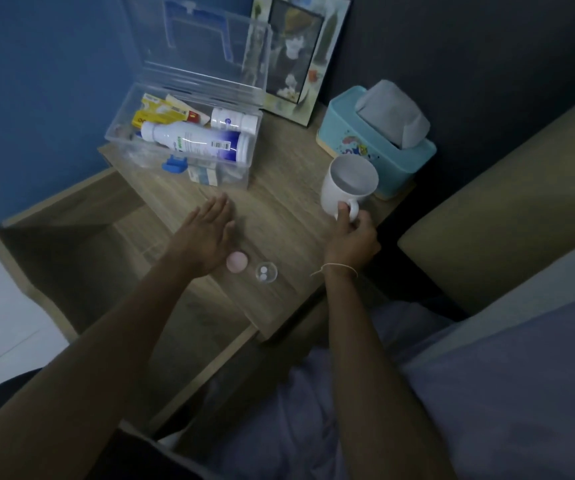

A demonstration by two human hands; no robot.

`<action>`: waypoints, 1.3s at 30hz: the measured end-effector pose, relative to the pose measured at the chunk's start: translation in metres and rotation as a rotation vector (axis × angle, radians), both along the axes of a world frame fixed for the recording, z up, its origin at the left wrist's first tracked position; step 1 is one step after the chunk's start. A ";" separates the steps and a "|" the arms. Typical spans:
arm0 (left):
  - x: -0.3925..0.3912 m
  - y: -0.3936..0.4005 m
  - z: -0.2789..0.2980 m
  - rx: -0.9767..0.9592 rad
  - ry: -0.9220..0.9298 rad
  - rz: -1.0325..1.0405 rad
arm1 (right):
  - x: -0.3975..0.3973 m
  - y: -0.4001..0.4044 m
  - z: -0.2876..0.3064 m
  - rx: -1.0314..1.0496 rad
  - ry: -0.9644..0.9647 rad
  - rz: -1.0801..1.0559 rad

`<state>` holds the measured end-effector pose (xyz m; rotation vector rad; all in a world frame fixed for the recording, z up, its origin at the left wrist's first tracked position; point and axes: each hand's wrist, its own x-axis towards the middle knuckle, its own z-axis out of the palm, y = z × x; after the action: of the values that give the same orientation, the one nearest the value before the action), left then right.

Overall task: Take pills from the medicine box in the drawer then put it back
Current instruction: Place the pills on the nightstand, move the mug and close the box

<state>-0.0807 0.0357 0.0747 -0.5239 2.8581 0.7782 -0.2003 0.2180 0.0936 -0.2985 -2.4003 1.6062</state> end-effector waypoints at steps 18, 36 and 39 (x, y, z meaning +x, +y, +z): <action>0.036 0.008 0.001 0.029 0.071 0.082 | 0.070 -0.009 -0.006 0.083 0.116 0.375; 0.048 0.012 -0.004 0.016 0.051 0.087 | 0.091 0.006 -0.010 0.144 0.054 0.329; 0.049 0.012 0.005 0.011 0.103 0.095 | 0.093 0.001 0.004 0.100 0.050 0.282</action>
<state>-0.0313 0.0477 0.0794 -0.6411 2.9395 0.8595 -0.1075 0.2193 0.0974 0.1023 -2.5650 1.5725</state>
